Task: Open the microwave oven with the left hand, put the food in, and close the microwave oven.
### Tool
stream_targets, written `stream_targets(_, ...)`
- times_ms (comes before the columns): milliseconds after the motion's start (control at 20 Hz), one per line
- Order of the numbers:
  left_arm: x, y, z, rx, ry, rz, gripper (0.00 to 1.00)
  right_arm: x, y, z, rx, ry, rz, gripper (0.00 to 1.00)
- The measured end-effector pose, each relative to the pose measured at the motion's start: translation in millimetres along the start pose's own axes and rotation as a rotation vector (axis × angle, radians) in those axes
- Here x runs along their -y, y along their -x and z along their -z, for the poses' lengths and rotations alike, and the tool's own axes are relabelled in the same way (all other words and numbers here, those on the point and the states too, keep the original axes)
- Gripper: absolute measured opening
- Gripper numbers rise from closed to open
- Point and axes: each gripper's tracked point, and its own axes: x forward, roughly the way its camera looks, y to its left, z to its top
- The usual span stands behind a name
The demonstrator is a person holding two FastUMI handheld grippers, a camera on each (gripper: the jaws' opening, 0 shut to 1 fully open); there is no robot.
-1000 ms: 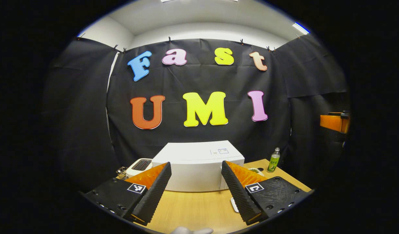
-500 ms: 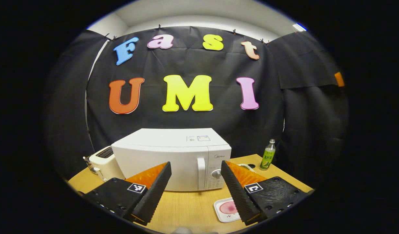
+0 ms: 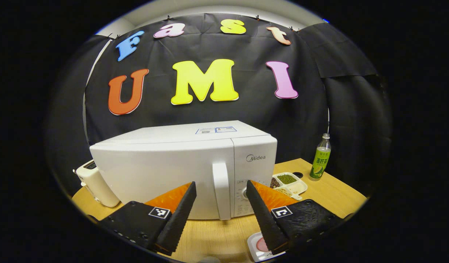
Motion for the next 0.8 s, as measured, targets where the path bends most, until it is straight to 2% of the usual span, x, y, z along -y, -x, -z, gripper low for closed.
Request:
stream_targets(50, 1, -6, 4, -0.003, 0.003, 0.003, 0.82, 1, 0, 1, -0.003, 0.006, 0.004, 0.92)
stream_targets(100, -2, -10, 5, -0.005, -0.01, -0.009, 0.77, 1, -1, 1, -0.008, 0.017, 0.002, 1.0)
stream_targets(150, -9, -14, 6, 0.002, -0.024, -0.037, 0.75, 2, -2, 4, -0.011, 0.029, 0.008, 1.0)
stream_targets(200, -13, -19, 6, 0.004, -0.02, -0.045, 0.7, 3, -4, 4, -0.014, 0.032, 0.007, 0.93)
stream_targets(250, -11, -22, 8, 0.0, 0.005, -0.026, 0.7, 1, -6, 5, -0.021, 0.03, 0.003, 1.0)
stream_targets(300, -7, -24, 6, 0.013, 0.037, -0.004, 0.77, 0, -6, 7, -0.031, 0.026, -0.003, 1.0)
stream_targets(350, -6, -27, 2, 0.025, 0.064, 0.011, 0.66, -1, -9, 10, -0.039, 0.023, -0.008, 1.0)
stream_targets(400, -3, -21, -2, 0.033, 0.091, 0.032, 0.34, -1, -11, 10, -0.044, 0.021, -0.01, 0.97)
stream_targets(450, -1, -26, -2, 0.039, 0.101, 0.042, 0.32, -3, -11, 9, -0.047, 0.02, -0.012, 0.97)
stream_targets(500, 1, -25, 0, 0.031, 0.083, 0.037, 0.26, -4, -12, 10, -0.047, 0.02, -0.015, 0.97)
stream_targets(550, -1, -25, -2, 0.038, 0.065, 0.032, 0.26, -7, -13, 9, -0.048, 0.021, -0.019, 0.97)
stream_targets(600, -2, -26, 0, 0.036, 0.069, 0.029, 0.09, -9, -14, 8, -0.048, 0.021, -0.025, 0.97)
stream_targets(650, -2, -26, -1, 0.034, 0.072, 0.028, 0.17, -11, -14, 8, -0.049, 0.022, -0.032, 0.97)
stream_targets(750, -2, -24, 0, 0.026, 0.083, 0.03, 0.07, -14, -15, 10, -0.055, 0.023, -0.047, 0.97)
stream_targets(800, -1, -23, -1, 0.023, 0.084, 0.033, 0.07, -15, -14, 10, -0.056, 0.018, -0.048, 0.97)
